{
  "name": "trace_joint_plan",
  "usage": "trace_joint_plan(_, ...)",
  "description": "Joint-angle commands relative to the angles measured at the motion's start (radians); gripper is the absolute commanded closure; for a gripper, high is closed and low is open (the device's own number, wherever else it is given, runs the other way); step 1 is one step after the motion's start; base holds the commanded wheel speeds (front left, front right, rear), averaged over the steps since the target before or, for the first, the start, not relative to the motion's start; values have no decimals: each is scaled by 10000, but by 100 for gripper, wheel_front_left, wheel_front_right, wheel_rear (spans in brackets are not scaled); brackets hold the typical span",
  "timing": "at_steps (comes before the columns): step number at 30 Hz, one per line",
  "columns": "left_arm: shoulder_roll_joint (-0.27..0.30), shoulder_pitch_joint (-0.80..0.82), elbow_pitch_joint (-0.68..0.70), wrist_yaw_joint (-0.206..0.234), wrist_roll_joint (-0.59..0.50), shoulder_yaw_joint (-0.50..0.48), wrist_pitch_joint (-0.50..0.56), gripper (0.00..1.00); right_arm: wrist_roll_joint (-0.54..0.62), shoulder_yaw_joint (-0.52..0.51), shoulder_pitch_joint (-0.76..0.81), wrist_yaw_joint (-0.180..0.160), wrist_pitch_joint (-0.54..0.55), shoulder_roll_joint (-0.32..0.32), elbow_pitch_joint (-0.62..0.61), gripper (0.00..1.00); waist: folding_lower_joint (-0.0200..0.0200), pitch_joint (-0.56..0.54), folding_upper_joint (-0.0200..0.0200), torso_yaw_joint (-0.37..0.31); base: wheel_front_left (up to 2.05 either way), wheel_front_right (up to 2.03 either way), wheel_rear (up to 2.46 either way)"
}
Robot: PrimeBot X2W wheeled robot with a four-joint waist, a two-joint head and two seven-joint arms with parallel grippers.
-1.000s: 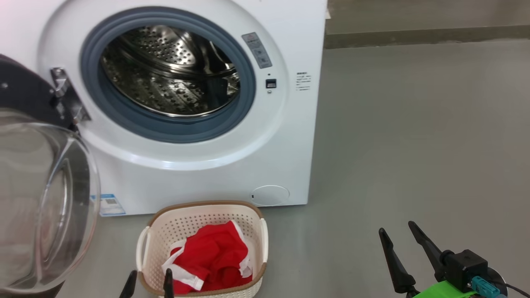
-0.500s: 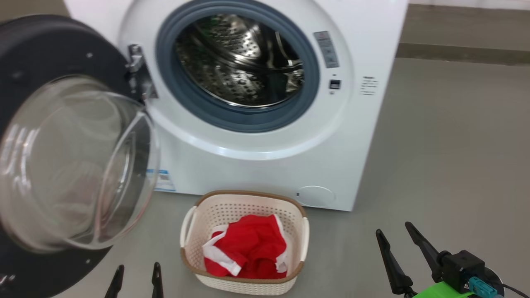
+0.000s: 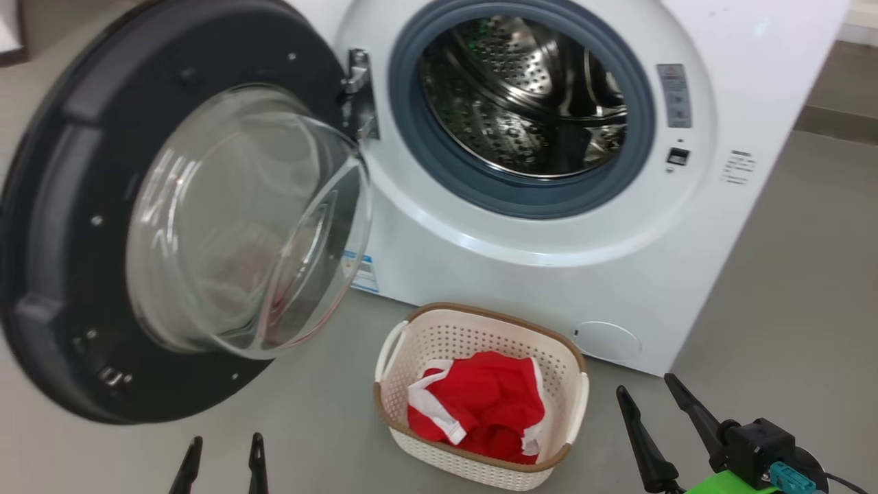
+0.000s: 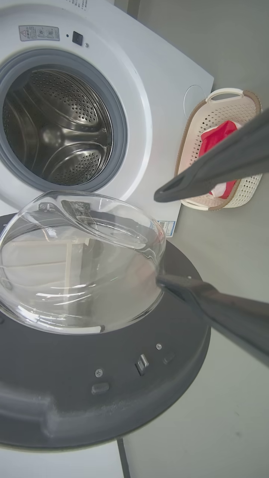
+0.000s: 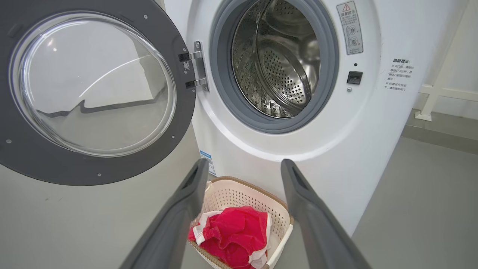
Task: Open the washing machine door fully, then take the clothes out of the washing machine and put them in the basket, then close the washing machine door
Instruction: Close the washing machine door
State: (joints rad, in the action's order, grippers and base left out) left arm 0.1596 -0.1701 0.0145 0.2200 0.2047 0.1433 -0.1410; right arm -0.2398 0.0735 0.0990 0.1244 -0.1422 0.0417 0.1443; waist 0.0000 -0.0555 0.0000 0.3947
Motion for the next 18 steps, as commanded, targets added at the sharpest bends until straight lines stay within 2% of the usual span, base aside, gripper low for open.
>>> trace_joint_plan(1, 116, 258, 320, 65, 5, -303, 15, 0, -71, 218, -257, 63, -144, 85, -217, 0, 0, 15, 0, 407, 0, 0, 0)
trace_joint_plan(9, 150, 238, 361, 99, 53, -260, 58, 0, -95, 263, -278, 63, -164, 85, -159, 0, 0, 37, 0, 706, 0, 0, 0)
trace_joint_plan(18, 155, 218, 307, 122, 144, -212, 59, 0, -107, 334, -296, 63, -169, 85, -86, 0, 0, 44, 0, 687, 0, 0, 0)
